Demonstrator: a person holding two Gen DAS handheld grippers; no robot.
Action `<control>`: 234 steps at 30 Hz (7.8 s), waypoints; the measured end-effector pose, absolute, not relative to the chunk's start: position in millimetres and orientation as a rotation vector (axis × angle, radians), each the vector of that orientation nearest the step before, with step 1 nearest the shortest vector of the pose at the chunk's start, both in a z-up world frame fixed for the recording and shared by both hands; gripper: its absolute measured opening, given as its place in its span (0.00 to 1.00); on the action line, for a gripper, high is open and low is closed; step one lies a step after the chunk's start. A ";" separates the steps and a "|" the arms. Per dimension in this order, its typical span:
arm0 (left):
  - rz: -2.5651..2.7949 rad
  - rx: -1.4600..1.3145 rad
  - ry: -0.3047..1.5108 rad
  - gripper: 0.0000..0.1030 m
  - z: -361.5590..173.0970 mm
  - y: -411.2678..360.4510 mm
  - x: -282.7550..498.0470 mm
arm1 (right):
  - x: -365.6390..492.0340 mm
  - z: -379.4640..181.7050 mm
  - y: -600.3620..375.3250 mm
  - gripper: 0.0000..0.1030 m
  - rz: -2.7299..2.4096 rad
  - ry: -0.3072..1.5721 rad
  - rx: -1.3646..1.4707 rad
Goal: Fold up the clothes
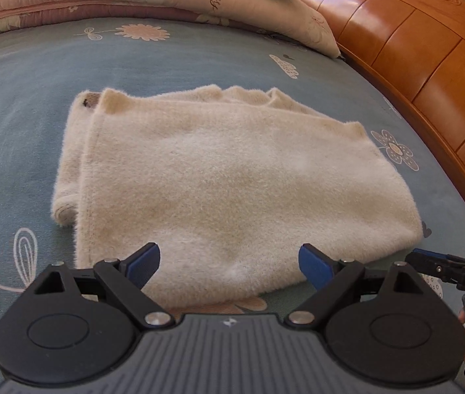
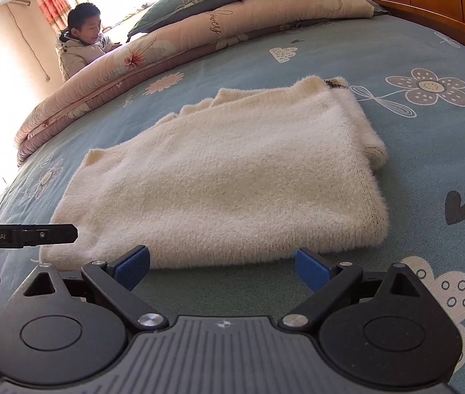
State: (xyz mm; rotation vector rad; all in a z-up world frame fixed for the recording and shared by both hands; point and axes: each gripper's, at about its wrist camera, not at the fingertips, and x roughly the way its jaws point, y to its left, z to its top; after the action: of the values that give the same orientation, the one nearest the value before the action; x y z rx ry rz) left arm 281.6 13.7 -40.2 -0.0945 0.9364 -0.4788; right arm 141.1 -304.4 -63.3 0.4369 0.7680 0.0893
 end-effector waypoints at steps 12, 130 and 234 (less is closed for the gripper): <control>-0.299 -0.676 0.900 0.89 -80.5 148.9 303.3 | 131.3 -95.4 -425.1 0.96 0.010 0.678 0.876; -0.747 0.843 0.640 0.57 -49.3 -35.8 255.6 | 193.4 -29.6 -298.1 0.61 0.415 0.940 -0.233; -0.308 -0.278 1.012 0.89 -39.6 116.2 383.3 | 159.9 -70.0 -249.4 1.00 0.101 0.860 0.252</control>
State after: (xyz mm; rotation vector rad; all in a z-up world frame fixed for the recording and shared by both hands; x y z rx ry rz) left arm 383.3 116.2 -39.6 -0.2780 1.0117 -0.3082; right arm 159.9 -249.4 -70.0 0.2515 0.8596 0.1009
